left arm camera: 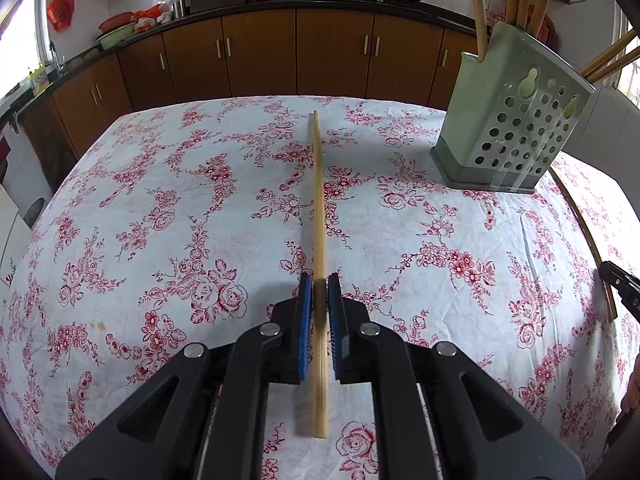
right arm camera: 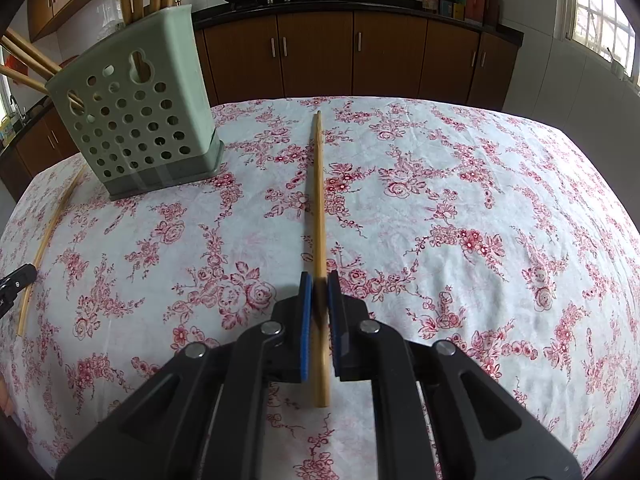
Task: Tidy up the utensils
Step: 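Lift the chopstick with the left gripper toward the holder while the right gripper carries its own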
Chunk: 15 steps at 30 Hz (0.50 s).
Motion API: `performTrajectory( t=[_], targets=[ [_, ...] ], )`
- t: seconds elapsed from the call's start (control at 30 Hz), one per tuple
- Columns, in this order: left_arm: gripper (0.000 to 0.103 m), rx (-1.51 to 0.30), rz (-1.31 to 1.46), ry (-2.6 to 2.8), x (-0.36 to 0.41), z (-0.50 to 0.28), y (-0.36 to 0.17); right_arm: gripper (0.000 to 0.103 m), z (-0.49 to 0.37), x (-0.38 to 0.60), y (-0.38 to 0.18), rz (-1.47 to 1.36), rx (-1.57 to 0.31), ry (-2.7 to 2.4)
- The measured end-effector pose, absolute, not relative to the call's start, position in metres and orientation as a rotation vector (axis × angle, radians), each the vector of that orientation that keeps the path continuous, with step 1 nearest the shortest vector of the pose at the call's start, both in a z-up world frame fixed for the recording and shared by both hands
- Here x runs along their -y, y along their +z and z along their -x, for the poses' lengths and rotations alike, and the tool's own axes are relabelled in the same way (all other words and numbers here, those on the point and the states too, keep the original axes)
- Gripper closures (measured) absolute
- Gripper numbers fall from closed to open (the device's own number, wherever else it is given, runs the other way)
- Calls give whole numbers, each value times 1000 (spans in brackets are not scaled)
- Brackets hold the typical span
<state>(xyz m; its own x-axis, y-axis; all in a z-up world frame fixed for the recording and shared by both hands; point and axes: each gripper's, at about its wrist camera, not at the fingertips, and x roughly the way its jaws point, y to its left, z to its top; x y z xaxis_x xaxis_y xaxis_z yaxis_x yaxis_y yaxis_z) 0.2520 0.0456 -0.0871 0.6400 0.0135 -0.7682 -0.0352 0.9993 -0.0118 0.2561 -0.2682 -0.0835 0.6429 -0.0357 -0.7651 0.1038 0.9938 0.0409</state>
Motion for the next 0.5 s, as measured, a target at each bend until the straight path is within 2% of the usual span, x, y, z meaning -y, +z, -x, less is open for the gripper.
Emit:
performTrajectory(
  t=[0.5],
  targets=[
    [93, -877, 35, 15, -42, -235, -87, 93, -240, 270, -82, -93, -869, -78]
  ],
)
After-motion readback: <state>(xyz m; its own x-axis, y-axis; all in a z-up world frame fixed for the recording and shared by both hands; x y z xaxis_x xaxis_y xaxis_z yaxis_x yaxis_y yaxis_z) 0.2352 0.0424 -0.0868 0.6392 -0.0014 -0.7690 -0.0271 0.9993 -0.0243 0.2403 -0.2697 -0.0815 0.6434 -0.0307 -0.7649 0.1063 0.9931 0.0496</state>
